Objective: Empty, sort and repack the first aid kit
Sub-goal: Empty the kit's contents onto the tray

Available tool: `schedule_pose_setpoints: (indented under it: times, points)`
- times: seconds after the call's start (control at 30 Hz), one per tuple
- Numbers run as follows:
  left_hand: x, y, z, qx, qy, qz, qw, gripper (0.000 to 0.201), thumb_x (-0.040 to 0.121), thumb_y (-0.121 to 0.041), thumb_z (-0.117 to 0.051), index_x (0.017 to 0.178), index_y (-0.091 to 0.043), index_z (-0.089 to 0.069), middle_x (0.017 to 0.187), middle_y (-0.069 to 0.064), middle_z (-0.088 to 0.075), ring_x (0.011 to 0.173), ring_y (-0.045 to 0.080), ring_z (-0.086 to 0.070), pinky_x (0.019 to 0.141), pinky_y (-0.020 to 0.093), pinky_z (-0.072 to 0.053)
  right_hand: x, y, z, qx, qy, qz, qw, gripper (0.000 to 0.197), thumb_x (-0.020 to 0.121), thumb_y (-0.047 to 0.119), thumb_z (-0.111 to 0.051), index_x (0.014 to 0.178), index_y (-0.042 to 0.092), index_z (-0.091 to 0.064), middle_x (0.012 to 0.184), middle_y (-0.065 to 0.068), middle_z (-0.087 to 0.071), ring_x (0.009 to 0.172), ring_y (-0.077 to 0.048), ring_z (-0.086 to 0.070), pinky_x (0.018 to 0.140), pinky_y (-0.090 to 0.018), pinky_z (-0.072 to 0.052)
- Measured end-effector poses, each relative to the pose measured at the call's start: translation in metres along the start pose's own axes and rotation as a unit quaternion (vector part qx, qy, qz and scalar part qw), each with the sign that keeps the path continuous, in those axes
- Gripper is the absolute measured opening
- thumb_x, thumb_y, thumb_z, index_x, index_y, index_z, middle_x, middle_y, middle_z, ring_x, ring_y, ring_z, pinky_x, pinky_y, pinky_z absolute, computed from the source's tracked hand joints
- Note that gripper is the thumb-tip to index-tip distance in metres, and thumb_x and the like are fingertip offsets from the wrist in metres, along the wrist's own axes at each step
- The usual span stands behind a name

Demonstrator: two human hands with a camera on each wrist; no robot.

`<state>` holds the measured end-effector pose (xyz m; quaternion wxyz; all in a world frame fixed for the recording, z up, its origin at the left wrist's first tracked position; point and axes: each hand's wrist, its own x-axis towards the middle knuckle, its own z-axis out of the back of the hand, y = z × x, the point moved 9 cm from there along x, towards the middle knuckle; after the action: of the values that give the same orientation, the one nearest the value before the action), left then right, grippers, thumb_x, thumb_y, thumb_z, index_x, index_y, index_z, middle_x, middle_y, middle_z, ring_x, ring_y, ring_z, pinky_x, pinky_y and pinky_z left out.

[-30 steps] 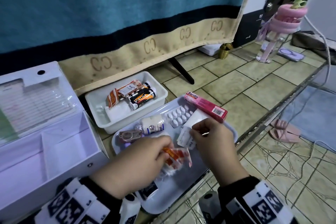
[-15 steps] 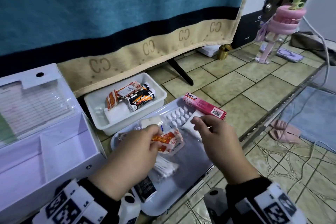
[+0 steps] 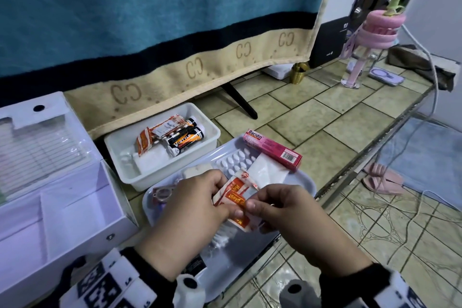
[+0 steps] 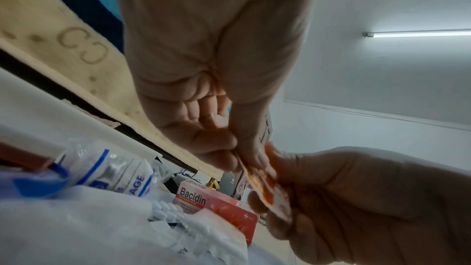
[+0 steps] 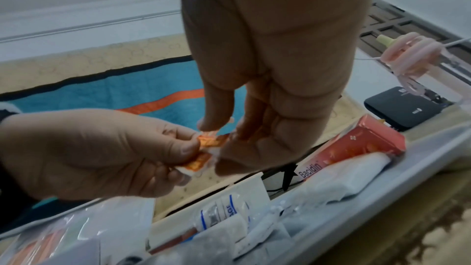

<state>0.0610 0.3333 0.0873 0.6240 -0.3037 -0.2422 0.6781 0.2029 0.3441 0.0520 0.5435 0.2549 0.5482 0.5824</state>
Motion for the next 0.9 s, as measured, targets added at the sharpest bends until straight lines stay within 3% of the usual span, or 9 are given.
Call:
schedule_pose_setpoints:
  times: [0.13,0.2,0.3,0.37,0.43,0.57,0.7,0.83,0.9]
  points:
    - [-0.001,0.003,-0.010,-0.039,0.051,0.020,0.998,0.028,0.063,-0.016,-0.085,0.078,-0.014,-0.061,0.073,-0.006,-0.072,0.061,-0.005,-0.062,0.054,0.007,-0.044,-0.003,-0.006,0.000,-0.009,-0.005,-0.007,1.000,0.006,0.079,0.003,-0.072,0.077,0.008,-0.070,0.070,-0.011,-0.071,0.060,-0.016,-0.062,0.060,-0.025,-0.052]
    - [-0.001,0.007,-0.011,-0.057,0.061,0.030,0.996,0.024,0.065,-0.013,-0.083,0.073,-0.015,-0.061,0.075,-0.002,-0.073,0.059,0.002,-0.064,0.059,0.018,-0.052,-0.003,-0.012,0.006,-0.041,-0.031,-0.016,0.999,0.013,0.081,0.002,-0.069,0.074,0.012,-0.068,0.068,-0.005,-0.070,0.058,-0.015,-0.062,0.058,-0.026,-0.052]
    - [-0.001,0.016,-0.007,-0.039,0.047,0.039,0.997,0.020,0.074,-0.015,-0.078,0.069,-0.018,-0.058,0.075,0.000,-0.073,0.058,0.007,-0.065,0.068,0.030,-0.054,-0.003,-0.019,0.025,-0.144,-0.085,-0.022,0.986,0.017,0.086,0.007,-0.064,0.074,0.020,-0.065,0.070,0.004,-0.066,0.041,-0.002,-0.054,0.043,-0.011,-0.041]
    - [0.000,0.022,-0.007,-0.030,0.043,0.043,0.998,0.019,0.079,-0.015,-0.073,0.069,-0.019,-0.058,0.074,-0.001,-0.072,0.056,0.004,-0.065,0.069,0.029,-0.055,-0.001,-0.018,0.026,-0.236,-0.075,-0.005,0.969,0.017,0.086,0.010,-0.063,0.078,0.025,-0.064,0.072,0.008,-0.065,0.042,0.001,-0.054,0.045,-0.009,-0.039]
    - [0.000,0.025,-0.008,-0.011,0.046,0.045,0.998,0.016,0.084,-0.015,-0.066,0.071,-0.020,-0.058,0.073,-0.002,-0.072,0.059,0.003,-0.066,0.070,0.027,-0.055,0.000,-0.013,0.020,-0.303,-0.066,0.020,0.950,0.017,0.084,0.012,-0.063,0.084,0.028,-0.068,0.079,0.009,-0.066,0.057,0.000,-0.056,0.052,-0.008,-0.039]
    - [0.000,0.028,-0.016,0.065,0.070,0.021,0.995,0.012,0.091,-0.019,-0.053,0.082,-0.019,-0.060,0.079,-0.005,-0.071,0.071,0.006,-0.066,0.077,0.032,-0.054,0.004,-0.004,0.000,-0.338,-0.048,0.083,0.936,0.007,0.078,0.023,-0.072,0.085,0.026,-0.071,0.086,0.007,-0.063,0.076,-0.006,-0.057,0.062,-0.010,-0.039]
    - [-0.001,0.030,-0.016,0.097,0.069,0.021,0.993,0.012,0.094,-0.022,-0.048,0.087,-0.019,-0.058,0.083,-0.005,-0.069,0.077,0.006,-0.066,0.076,0.031,-0.054,0.006,-0.002,-0.011,-0.354,-0.049,0.124,0.926,0.023,0.077,0.011,-0.061,0.092,0.028,-0.066,0.094,0.013,-0.056,0.087,-0.010,-0.060,0.074,-0.024,-0.049]
    - [-0.001,0.026,-0.014,0.115,0.072,0.009,0.991,0.016,0.096,-0.025,-0.046,0.082,-0.021,-0.052,0.088,-0.002,-0.069,0.082,0.011,-0.065,0.077,0.033,-0.052,-0.001,0.003,-0.002,-0.360,-0.114,0.177,0.909,0.015,0.072,0.022,-0.066,0.084,0.029,-0.062,0.092,0.016,-0.055,0.086,-0.008,-0.060,0.068,-0.028,-0.051]
    - [-0.001,0.022,-0.010,0.109,0.058,0.004,0.992,0.025,0.096,-0.027,-0.047,0.071,-0.024,-0.047,0.082,-0.002,-0.067,0.078,0.009,-0.063,0.067,0.027,-0.048,-0.006,0.008,0.014,-0.316,-0.181,0.204,0.909,0.008,0.076,0.028,-0.069,0.080,0.029,-0.063,0.086,0.017,-0.057,0.078,-0.003,-0.058,0.065,-0.023,-0.047]
